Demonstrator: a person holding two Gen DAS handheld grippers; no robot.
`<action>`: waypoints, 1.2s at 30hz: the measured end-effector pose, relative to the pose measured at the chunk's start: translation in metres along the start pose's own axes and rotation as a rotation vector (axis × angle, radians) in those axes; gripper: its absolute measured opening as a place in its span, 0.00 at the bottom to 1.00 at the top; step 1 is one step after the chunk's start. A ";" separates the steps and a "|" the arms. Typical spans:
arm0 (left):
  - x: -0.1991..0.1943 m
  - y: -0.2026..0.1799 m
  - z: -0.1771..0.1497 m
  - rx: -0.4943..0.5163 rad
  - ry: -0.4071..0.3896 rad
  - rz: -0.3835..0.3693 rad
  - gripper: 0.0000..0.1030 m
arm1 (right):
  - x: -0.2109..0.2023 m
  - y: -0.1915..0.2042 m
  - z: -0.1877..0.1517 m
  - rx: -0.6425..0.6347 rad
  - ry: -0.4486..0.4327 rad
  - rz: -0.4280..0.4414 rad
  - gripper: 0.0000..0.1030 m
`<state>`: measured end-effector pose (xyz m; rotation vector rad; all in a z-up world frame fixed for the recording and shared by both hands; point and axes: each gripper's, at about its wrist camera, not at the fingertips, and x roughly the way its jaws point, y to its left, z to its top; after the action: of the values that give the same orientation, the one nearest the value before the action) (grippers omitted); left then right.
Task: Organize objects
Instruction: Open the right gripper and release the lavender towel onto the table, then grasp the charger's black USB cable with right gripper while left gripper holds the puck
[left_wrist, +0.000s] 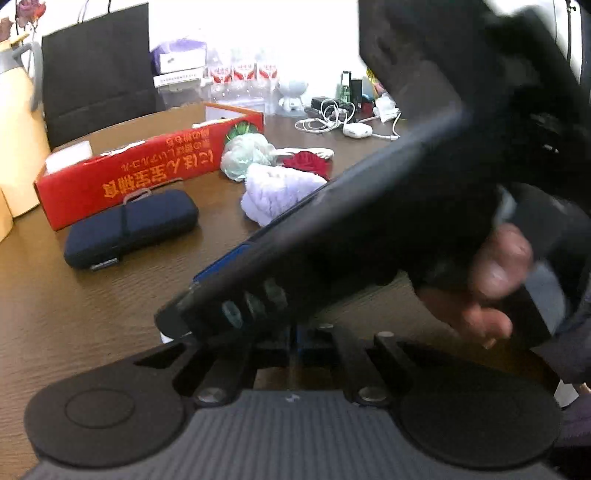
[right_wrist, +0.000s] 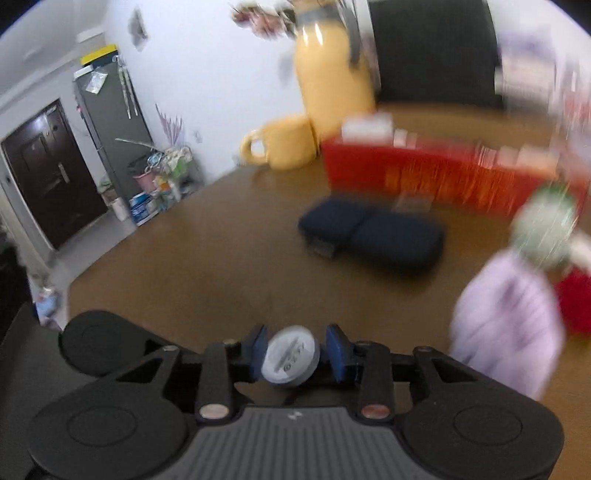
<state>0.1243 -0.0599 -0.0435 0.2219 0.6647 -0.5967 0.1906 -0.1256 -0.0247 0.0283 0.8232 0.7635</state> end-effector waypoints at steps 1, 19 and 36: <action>-0.003 -0.001 -0.002 0.013 -0.001 -0.012 0.03 | 0.003 -0.003 0.000 0.015 0.010 0.021 0.33; -0.057 0.049 -0.019 -0.164 -0.150 -0.099 0.66 | -0.031 -0.012 -0.013 0.033 -0.099 -0.030 0.20; -0.047 0.078 -0.031 -0.287 -0.007 0.105 0.39 | -0.024 0.026 -0.043 -0.047 -0.059 -0.368 0.02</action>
<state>0.1242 0.0360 -0.0372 -0.0136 0.7191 -0.3953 0.1361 -0.1323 -0.0311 -0.1384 0.7272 0.4322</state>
